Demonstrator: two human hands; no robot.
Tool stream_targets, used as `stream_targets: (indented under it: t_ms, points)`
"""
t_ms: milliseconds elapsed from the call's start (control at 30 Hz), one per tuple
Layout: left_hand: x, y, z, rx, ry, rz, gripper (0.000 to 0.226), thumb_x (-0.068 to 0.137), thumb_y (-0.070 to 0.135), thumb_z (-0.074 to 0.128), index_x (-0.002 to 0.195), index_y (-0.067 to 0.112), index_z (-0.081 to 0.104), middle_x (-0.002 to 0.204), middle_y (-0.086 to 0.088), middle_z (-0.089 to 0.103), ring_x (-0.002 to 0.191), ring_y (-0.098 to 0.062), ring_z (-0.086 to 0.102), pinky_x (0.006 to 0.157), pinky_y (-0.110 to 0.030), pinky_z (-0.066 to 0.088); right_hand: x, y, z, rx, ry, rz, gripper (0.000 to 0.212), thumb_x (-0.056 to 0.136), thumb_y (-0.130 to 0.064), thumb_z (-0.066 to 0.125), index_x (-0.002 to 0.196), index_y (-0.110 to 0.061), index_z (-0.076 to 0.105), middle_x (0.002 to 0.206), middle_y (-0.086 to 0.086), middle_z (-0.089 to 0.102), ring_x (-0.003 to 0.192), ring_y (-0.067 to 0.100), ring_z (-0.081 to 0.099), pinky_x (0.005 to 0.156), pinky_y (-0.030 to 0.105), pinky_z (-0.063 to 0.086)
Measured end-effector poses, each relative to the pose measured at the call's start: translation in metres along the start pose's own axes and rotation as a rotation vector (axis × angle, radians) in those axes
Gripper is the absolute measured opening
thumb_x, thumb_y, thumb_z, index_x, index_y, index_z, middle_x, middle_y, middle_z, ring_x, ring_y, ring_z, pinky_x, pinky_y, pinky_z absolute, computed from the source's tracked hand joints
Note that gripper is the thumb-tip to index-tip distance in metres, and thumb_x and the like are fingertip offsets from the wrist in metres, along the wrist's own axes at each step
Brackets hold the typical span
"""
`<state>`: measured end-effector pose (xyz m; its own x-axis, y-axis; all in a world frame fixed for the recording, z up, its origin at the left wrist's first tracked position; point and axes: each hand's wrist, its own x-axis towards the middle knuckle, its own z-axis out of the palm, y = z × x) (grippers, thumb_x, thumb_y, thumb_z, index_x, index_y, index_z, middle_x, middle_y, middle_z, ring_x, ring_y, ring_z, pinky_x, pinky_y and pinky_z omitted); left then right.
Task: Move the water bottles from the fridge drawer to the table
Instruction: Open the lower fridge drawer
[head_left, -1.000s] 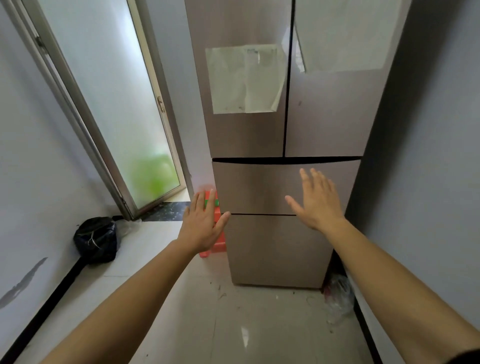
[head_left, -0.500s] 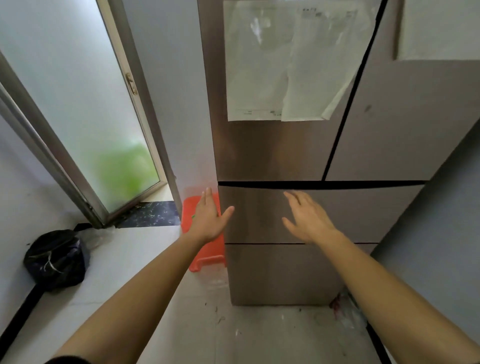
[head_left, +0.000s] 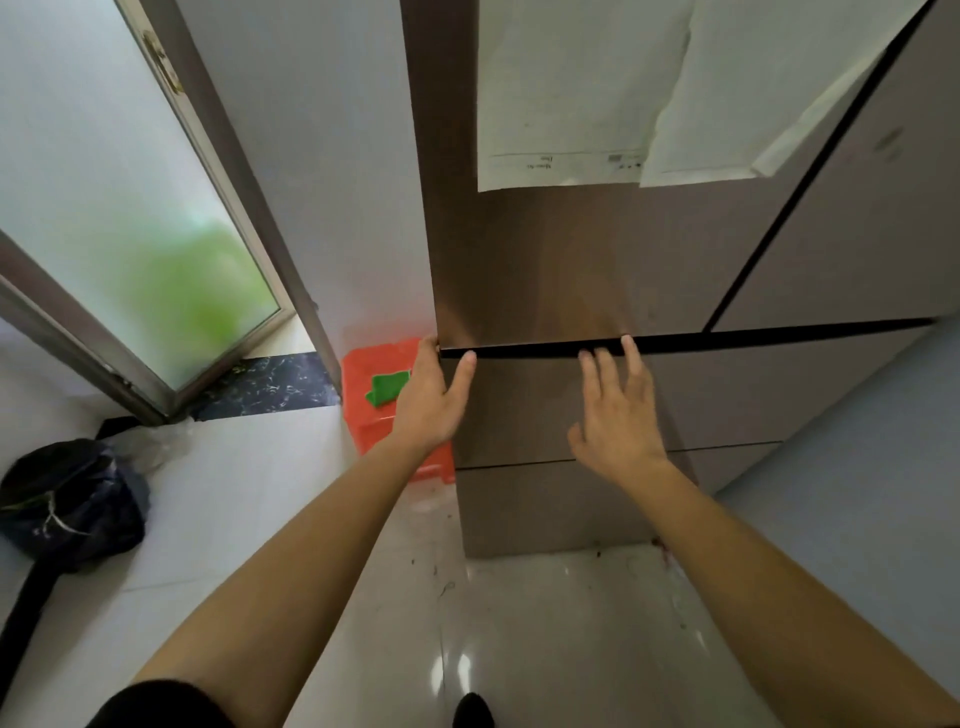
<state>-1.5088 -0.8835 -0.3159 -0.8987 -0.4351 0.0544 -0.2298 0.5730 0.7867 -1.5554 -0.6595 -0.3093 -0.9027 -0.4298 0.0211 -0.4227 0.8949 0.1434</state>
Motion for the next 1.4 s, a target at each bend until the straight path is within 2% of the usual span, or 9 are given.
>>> stream_targets:
  t_ms: [200, 400, 600, 767, 867, 967, 1100, 1200, 1400]
  points:
    - [0.0, 0.013, -0.006, 0.007, -0.019, -0.042, 0.058, 0.088, 0.073, 0.04, 0.118, 0.023, 0.046, 0.114, -0.002, 0.063, 0.102, -0.026, 0.062, 0.092, -0.044, 0.052, -0.002, -0.002, -0.006, 0.047, -0.015, 0.032, 0.094, 0.089, -0.047, 0.051, 0.157, -0.01, -0.002, 0.163, 0.011, 0.009, 0.148, 0.036, 0.006, 0.119, 0.049, 0.016]
    - [-0.055, 0.013, 0.0, 0.076, 0.003, -0.01, 0.052, 0.084, 0.07, 0.049, 0.107, 0.023, 0.043, 0.096, 0.005, 0.061, 0.084, -0.012, 0.062, 0.075, -0.034, 0.058, -0.034, 0.02, -0.003, 0.178, 0.072, -0.016, 0.072, 0.089, -0.049, 0.046, 0.15, -0.015, 0.027, 0.153, 0.01, 0.03, 0.141, 0.034, 0.022, 0.109, 0.049, 0.03]
    - [-0.111, 0.018, -0.007, -0.104, -0.179, -0.01, 0.062, 0.081, 0.07, 0.059, 0.128, 0.031, 0.045, 0.111, 0.007, 0.062, 0.094, -0.009, 0.063, 0.075, -0.025, 0.057, -0.085, 0.037, 0.011, 0.554, 0.245, 0.017, 0.041, 0.096, -0.042, 0.04, 0.126, -0.016, 0.049, 0.135, 0.013, 0.042, 0.135, 0.029, 0.031, 0.105, 0.05, 0.039]
    - [-0.178, 0.061, -0.006, -0.24, -0.2, -0.161, 0.061, 0.095, 0.066, 0.026, 0.066, 0.019, 0.052, 0.066, 0.0, 0.054, 0.063, -0.013, 0.053, 0.065, -0.027, 0.046, -0.161, 0.06, 0.039, 0.742, 0.33, 0.085, 0.038, 0.097, -0.041, 0.034, 0.122, -0.017, 0.05, 0.155, 0.017, 0.026, 0.149, 0.031, 0.015, 0.115, 0.043, 0.023]
    - [-0.206, 0.083, 0.029, -0.235, -0.343, -0.151, 0.057, 0.095, 0.066, 0.034, 0.095, 0.021, 0.069, 0.101, 0.005, 0.069, 0.098, -0.013, 0.063, 0.091, -0.033, 0.05, -0.207, 0.092, 0.046, 0.809, 0.32, 0.087, 0.037, 0.098, -0.037, 0.034, 0.125, -0.02, 0.051, 0.162, 0.009, 0.021, 0.152, 0.022, 0.009, 0.117, 0.035, 0.015]
    - [-0.236, 0.119, 0.081, -0.269, -0.544, -0.129, 0.087, 0.079, 0.086, 0.035, 0.142, 0.028, 0.049, 0.146, 0.014, 0.047, 0.136, -0.006, 0.041, 0.12, -0.038, 0.025, -0.252, 0.135, 0.039, 0.922, 0.293, 0.086, 0.029, 0.103, -0.026, 0.04, 0.128, -0.026, 0.055, 0.163, -0.007, 0.021, 0.146, 0.005, 0.019, 0.115, 0.026, 0.018]
    - [-0.283, 0.178, 0.15, -0.301, -0.723, -0.148, 0.053, 0.101, 0.059, 0.025, 0.131, 0.029, 0.056, 0.123, 0.008, 0.06, 0.112, -0.009, 0.057, 0.095, -0.029, 0.043, -0.306, 0.194, 0.017, 1.244, 0.084, 0.284, 0.028, 0.103, -0.03, 0.047, 0.123, -0.045, 0.061, 0.153, -0.015, 0.037, 0.14, 0.006, 0.036, 0.114, 0.03, 0.034]
    - [-0.302, 0.201, 0.192, -0.317, -0.816, -0.155, 0.048, 0.1, 0.06, 0.026, 0.119, 0.034, 0.061, 0.12, 0.003, 0.066, 0.108, -0.014, 0.063, 0.094, -0.038, 0.05, -0.354, 0.233, -0.006, 1.624, -0.076, 0.494, 0.031, 0.103, -0.023, 0.049, 0.132, -0.03, 0.059, 0.132, -0.002, 0.06, 0.116, 0.01, 0.058, 0.076, 0.017, 0.053]
    - [-0.326, 0.258, 0.253, -0.324, -0.991, -0.067, 0.066, 0.095, 0.068, 0.03, 0.153, 0.035, 0.025, 0.154, 0.002, 0.037, 0.135, -0.028, 0.045, 0.102, -0.049, 0.047, -0.409, 0.301, -0.018, 0.867, -0.047, 0.575, 0.04, 0.105, -0.041, 0.037, 0.117, -0.018, 0.068, 0.127, 0.006, 0.063, 0.115, 0.026, 0.059, 0.093, 0.033, 0.046]
